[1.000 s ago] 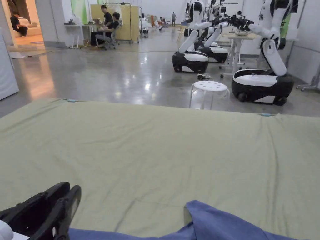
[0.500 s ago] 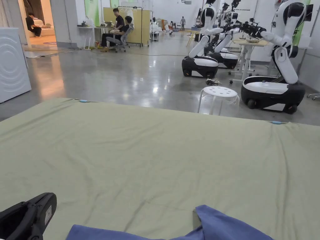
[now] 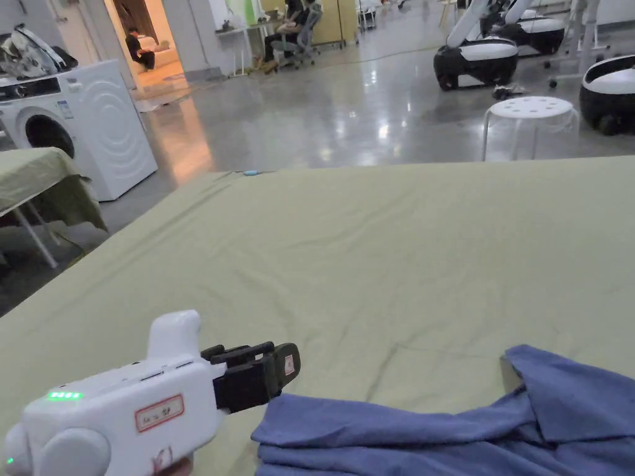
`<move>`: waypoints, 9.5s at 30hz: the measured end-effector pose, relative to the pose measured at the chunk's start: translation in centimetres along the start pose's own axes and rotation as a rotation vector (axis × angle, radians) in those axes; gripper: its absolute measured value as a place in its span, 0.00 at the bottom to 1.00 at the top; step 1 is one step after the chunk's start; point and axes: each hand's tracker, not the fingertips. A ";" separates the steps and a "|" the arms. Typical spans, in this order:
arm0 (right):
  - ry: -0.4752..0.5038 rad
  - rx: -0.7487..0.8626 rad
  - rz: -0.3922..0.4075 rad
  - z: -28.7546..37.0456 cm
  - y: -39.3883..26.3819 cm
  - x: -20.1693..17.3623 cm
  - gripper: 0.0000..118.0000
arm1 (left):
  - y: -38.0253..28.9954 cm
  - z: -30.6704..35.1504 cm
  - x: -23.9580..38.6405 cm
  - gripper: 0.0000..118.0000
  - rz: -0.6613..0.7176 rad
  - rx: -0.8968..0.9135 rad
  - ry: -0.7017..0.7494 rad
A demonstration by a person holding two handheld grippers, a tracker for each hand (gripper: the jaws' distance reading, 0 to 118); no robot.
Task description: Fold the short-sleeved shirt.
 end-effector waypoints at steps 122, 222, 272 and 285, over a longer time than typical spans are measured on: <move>-0.104 -0.339 -0.126 -6.0 -5.6 7.0 0.03 | -8.3 2.3 -7.7 0.05 0.191 -0.033 0.056; 0.142 -0.387 0.121 -22.6 5.8 3.7 0.84 | -12.6 -1.4 -3.5 0.15 0.075 -0.205 0.428; -0.232 0.158 0.111 -19.6 40.7 8.9 0.02 | 30.5 -2.2 5.7 0.05 -0.086 0.387 0.030; -0.195 0.060 0.090 -26.9 36.7 6.2 0.02 | 31.5 -9.2 2.8 0.05 -0.092 0.309 0.089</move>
